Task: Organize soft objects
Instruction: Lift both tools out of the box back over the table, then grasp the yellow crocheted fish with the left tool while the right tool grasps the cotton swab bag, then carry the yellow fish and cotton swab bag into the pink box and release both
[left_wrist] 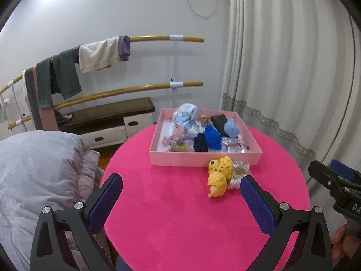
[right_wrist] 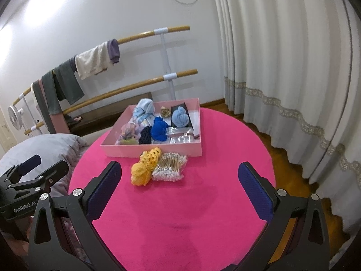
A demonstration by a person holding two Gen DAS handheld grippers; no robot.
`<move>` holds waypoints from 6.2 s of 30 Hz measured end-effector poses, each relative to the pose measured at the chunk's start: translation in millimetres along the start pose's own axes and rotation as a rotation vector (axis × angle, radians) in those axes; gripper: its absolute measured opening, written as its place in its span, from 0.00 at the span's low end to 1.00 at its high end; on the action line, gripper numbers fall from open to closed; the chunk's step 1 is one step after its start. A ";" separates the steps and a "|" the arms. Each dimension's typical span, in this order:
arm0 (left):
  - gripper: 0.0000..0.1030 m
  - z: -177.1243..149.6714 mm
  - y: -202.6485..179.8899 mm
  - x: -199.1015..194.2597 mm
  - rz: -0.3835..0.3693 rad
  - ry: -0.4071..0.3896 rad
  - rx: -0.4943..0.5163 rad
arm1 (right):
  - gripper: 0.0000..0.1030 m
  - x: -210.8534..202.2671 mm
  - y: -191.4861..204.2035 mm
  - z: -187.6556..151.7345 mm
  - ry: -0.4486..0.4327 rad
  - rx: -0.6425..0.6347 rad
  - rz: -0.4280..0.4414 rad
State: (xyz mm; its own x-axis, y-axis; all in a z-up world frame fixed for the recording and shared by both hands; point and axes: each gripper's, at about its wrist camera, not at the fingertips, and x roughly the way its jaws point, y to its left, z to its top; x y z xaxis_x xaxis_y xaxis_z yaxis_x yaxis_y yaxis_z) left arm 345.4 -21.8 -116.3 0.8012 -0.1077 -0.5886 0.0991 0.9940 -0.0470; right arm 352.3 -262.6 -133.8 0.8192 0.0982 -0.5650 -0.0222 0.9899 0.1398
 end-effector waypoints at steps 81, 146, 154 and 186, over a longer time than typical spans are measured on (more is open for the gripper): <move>0.23 -27.6 -1.2 155.9 -0.028 0.200 -0.009 | 0.41 130.3 20.7 -42.2 0.277 -0.070 0.092; 0.23 166.2 20.4 245.7 -0.049 0.053 -0.006 | 0.42 194.4 31.6 147.9 0.079 -0.040 0.231; 0.23 188.3 18.2 304.7 -0.060 0.080 -0.005 | 0.42 243.3 33.9 153.1 0.140 -0.029 0.240; 1.00 149.6 0.5 312.7 0.070 0.020 0.063 | 1.00 255.8 19.8 133.4 0.185 0.058 0.192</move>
State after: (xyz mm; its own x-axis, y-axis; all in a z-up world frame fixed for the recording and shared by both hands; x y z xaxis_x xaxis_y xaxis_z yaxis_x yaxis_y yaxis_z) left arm 684.2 -58.1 -179.6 0.7956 -0.0371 -0.6047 0.0811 0.9957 0.0456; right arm 637.8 -231.6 -167.1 0.6842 0.3062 -0.6619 -0.1298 0.9442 0.3027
